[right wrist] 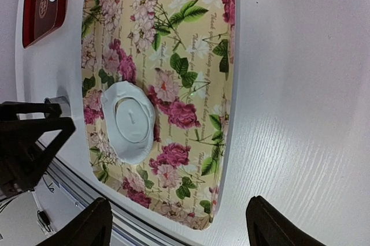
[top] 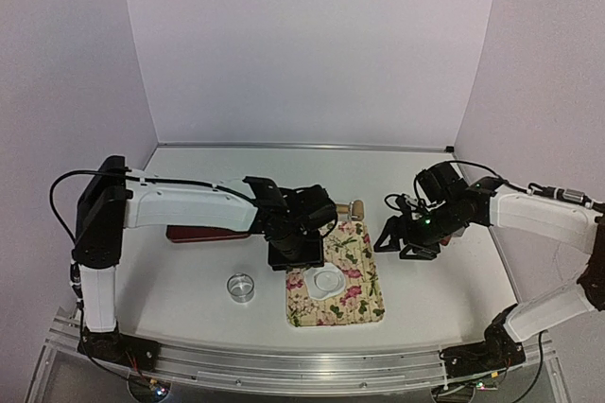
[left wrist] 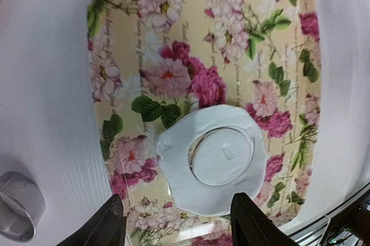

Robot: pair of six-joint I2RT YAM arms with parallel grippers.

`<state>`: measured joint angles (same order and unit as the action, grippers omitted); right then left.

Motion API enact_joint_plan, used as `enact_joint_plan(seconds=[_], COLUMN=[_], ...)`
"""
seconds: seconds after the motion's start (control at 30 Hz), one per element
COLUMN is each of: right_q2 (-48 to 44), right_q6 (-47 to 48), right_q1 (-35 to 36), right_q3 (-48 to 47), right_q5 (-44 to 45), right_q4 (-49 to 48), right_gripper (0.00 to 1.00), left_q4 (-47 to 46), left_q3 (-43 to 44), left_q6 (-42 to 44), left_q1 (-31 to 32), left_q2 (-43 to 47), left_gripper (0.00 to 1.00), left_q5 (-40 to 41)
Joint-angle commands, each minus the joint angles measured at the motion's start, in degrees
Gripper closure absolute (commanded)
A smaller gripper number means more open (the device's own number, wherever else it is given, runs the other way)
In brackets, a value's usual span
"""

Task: Roll out the dumpling wrappers from the dough
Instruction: Pick up the dumpling wrapper from the work surface.

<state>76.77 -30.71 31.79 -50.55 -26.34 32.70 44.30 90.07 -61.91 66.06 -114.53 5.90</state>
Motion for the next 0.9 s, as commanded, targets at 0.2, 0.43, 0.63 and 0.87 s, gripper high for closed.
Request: enact_joint_plan(seconds=[0.2,0.43,0.63,0.87], right_q2=[-2.4,-2.9,-2.5,-2.0], right_q6=[-1.4,-1.5,-1.3,-1.1], right_q1=[-0.1,-0.1,-0.1,-0.1], right_q3=[2.3,2.6,2.5,2.4], right_q5=[-1.2,-1.3,-1.5,-1.8], right_q4=[-1.6,-1.5,-1.5,-1.5], right_gripper=[0.29,0.30,0.30,0.31], left_q4=[-4.2,-4.2,-4.6,-4.4], left_q3=[1.1,0.1,1.0,2.0], left_q6=[3.2,1.6,2.4,3.2], left_q1=[-1.0,-1.8,-2.1,-2.2], left_q2=[-6.3,-6.8,-8.5,-10.2], left_gripper=[0.52,0.59,0.63,0.65], left_q5=[-7.0,-4.5,-4.9,-5.7])
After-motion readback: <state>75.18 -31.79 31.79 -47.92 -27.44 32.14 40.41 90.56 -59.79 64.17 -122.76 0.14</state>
